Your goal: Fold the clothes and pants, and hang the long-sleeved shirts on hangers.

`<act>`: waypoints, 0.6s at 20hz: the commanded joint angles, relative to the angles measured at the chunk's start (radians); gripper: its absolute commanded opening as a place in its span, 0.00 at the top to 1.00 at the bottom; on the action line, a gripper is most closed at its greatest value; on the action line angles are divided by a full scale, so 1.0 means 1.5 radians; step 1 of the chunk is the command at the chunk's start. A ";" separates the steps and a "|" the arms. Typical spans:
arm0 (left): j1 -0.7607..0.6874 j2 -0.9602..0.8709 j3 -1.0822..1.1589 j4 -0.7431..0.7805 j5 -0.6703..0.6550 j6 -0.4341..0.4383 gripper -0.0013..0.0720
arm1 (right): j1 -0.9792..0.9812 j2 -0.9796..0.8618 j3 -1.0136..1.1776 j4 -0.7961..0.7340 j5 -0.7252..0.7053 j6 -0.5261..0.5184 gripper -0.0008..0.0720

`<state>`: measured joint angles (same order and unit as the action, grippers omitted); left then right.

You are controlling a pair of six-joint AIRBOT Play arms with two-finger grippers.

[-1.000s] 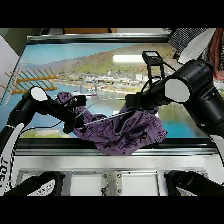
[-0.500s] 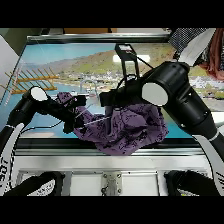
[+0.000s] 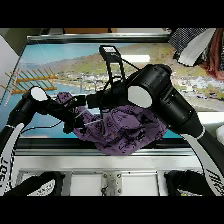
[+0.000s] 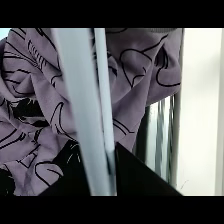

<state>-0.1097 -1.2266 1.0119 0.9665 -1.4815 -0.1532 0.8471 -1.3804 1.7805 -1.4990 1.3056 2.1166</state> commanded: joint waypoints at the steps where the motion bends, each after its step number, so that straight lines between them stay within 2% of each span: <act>1: 0.000 -0.001 0.001 0.000 -0.001 0.000 0.96 | 0.001 -0.001 0.001 0.003 0.002 0.000 0.74; 2: 0.000 -0.001 0.001 0.000 -0.002 0.000 0.96 | 0.001 -0.001 0.001 0.003 0.008 -0.013 0.36; 3: 0.000 -0.001 0.001 -0.001 -0.002 0.000 0.96 | 0.001 0.001 0.001 0.009 0.013 -0.049 0.13; 4: 0.000 0.000 0.001 0.000 -0.002 0.000 0.96 | 0.000 0.005 0.001 0.020 0.018 -0.067 0.11; 9: 0.000 -0.001 0.001 0.000 -0.002 0.000 0.96 | -0.033 0.058 0.002 0.054 0.077 -0.119 0.11; 12: 0.000 0.000 0.001 0.000 -0.002 0.000 0.96 | -0.108 0.082 0.001 0.192 0.095 -0.215 0.11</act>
<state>-0.1097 -1.2266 1.0119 0.9653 -1.4841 -0.1524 0.7635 -1.2907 1.7821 -1.3769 1.4086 1.9232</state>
